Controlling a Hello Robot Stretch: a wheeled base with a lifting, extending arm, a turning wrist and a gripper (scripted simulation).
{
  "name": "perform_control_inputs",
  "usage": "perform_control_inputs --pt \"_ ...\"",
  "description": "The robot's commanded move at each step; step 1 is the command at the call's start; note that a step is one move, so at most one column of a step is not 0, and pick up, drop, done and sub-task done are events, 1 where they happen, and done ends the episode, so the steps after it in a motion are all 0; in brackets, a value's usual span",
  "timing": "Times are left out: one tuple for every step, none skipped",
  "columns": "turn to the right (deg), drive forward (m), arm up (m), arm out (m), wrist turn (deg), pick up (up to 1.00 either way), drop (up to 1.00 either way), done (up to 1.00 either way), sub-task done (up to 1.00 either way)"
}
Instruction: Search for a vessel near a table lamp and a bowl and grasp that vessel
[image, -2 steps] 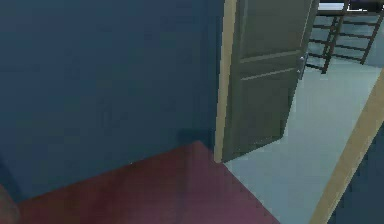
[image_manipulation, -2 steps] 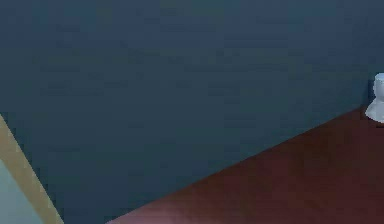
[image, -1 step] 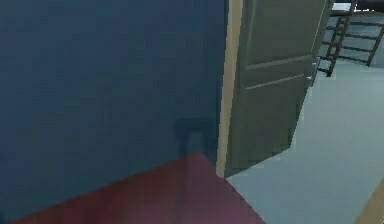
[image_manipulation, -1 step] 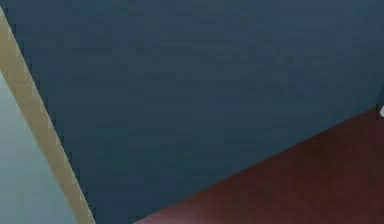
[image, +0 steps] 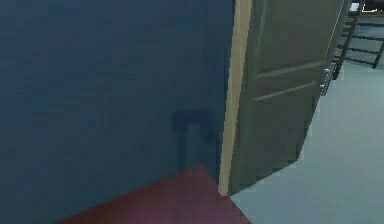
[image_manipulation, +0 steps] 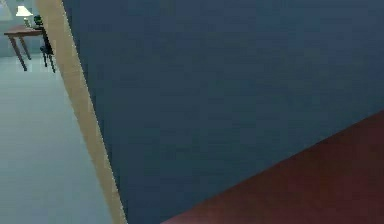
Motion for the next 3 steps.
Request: perform_control_inputs --pt "33.0 0.00 0.00 0.00 0.0 0.00 0.00 0.00 0.00" --pt "0.0 0.65 0.00 0.00 0.0 0.00 0.00 0.00 0.00" --pt "18.0 0.00 0.00 0.00 0.0 0.00 0.00 0.00 0.00"
